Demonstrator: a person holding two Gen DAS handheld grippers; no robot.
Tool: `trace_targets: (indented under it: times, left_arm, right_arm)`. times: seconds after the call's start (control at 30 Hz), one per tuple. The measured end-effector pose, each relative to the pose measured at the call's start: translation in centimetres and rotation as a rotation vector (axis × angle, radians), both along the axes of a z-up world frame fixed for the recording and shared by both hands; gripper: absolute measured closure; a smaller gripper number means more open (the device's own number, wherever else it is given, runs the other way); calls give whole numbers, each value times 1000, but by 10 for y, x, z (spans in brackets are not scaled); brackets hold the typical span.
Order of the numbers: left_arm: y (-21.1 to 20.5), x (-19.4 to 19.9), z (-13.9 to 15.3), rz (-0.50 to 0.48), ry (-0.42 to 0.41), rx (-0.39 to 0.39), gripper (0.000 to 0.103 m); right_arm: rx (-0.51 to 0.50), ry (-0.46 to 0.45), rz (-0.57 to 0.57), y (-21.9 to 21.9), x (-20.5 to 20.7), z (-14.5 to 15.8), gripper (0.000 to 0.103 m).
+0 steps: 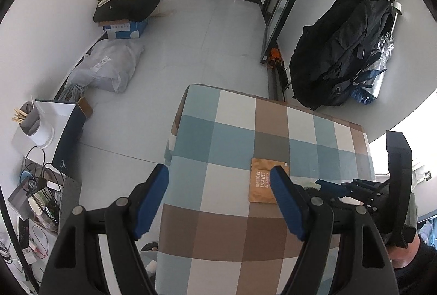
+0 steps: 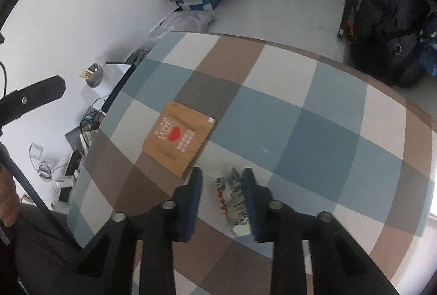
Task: Collect trash
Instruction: 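Grasp the small crumpled wrapper on the table with the right tool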
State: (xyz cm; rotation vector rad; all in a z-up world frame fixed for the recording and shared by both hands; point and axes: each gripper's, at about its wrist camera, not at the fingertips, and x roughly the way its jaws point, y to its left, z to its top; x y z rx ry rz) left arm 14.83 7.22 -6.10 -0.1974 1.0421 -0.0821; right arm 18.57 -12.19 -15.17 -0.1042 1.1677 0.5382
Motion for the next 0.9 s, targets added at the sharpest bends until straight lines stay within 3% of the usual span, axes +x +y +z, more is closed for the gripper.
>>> trace_targets:
  times: [0.17, 0.9]
  left_arm:
    - [-2, 0, 1, -6, 0, 6, 30]
    - [-18, -12, -3, -31, 3, 32, 30]
  right_arm:
    - [44, 22, -43, -10, 7, 0, 93]
    - [132, -68, -151, -51, -24, 34, 94]
